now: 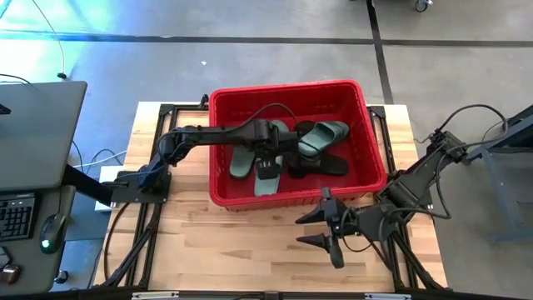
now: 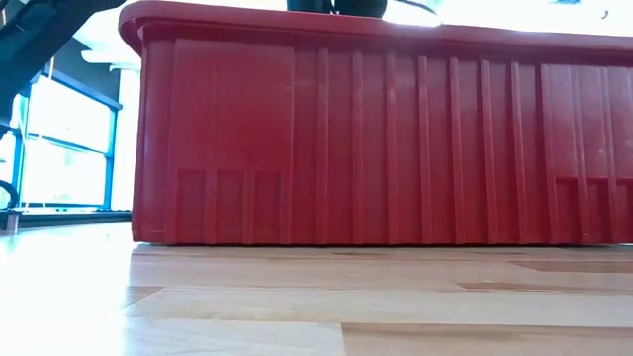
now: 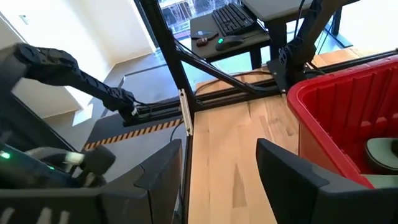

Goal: Pick and place slides into bin
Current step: Return to Home Position

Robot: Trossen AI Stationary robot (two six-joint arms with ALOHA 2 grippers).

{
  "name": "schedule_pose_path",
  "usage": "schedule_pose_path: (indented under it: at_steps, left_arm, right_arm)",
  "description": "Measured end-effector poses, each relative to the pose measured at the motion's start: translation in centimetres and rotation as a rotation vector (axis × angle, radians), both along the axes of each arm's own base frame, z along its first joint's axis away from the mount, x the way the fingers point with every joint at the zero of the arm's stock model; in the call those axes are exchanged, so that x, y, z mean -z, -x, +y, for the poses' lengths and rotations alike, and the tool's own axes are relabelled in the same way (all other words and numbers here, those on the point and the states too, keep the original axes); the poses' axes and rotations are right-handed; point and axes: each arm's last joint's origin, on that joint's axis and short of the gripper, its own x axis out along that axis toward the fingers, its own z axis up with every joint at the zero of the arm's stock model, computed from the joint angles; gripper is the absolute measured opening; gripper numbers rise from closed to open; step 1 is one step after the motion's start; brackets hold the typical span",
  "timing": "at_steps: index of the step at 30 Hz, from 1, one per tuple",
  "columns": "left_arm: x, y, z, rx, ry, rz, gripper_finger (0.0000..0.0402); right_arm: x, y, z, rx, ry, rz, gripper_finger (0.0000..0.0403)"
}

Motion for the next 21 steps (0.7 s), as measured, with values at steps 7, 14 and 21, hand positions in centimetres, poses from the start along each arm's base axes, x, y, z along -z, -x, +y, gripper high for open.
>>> schedule_pose_path:
  at_steps: [7,14,21]
  left_arm:
    - [-4.9,0.1,-3.1,0.087,0.133,-0.118,0.0198]
    - [-11.1,3.1,-8.8,0.196,0.124,-0.325,0.0168]
    - [-16.1,7.9,-15.2,0.383,0.176,-0.448,0.0140]
  right_arm:
    - [1.6,0.7,-0.3,0.065,-0.035,0.161,0.0194]
    - [3.1,2.9,0.7,0.080,-0.160,0.372,0.0194]
    - [4.3,6.4,1.9,0.101,-0.132,0.542,0.0194]
